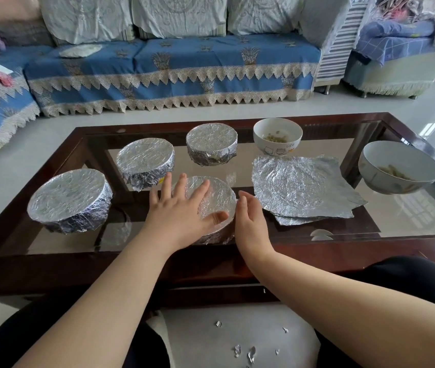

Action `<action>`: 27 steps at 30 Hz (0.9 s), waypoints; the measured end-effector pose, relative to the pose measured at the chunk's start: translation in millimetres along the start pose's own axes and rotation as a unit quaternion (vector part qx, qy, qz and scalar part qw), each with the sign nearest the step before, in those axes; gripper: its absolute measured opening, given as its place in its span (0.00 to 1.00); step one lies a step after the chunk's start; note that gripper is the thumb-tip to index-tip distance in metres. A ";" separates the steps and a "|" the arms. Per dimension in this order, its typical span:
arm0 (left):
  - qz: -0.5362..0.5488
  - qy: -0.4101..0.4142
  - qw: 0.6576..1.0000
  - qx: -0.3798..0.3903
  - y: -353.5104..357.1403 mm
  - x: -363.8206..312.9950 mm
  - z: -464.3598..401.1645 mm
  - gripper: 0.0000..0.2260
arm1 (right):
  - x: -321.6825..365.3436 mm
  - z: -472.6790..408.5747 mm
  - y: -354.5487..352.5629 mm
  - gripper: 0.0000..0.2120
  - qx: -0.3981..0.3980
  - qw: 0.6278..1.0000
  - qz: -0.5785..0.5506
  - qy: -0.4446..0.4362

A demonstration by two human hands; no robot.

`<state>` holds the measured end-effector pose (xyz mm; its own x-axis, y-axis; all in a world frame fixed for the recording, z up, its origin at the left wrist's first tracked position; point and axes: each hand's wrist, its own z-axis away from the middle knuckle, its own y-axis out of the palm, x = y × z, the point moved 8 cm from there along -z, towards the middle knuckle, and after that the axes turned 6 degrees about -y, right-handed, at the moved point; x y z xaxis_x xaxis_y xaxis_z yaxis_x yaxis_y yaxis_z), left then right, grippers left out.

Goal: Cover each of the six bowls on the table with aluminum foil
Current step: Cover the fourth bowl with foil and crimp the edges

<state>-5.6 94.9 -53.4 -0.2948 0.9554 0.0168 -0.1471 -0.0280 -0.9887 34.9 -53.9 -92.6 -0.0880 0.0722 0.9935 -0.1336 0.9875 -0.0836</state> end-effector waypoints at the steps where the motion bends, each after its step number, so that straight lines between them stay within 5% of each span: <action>1: 0.011 0.013 1.000 -0.008 1.3 -0.6 -0.9 0.48 | -1.8 1.5 -1.3 0.14 -0.004 1.000 -0.018 0.007; 10: 0.053 0.030 0.997 -0.042 4.0 -1.0 -4.0 0.49 | -7.7 22.5 9.2 0.10 -0.003 0.999 0.000 -0.049; 27: 0.055 0.002 0.997 -0.052 1.1 -3.0 -5.3 0.47 | -30.6 3.0 4.8 0.12 -0.044 0.994 0.002 0.103</action>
<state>0.1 93.5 -55.3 -0.3006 0.9491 -0.0939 -0.0141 -0.1028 -0.9946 34.0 -51.9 -123.6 0.1174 0.0935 0.9887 -0.0454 0.9950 -0.0887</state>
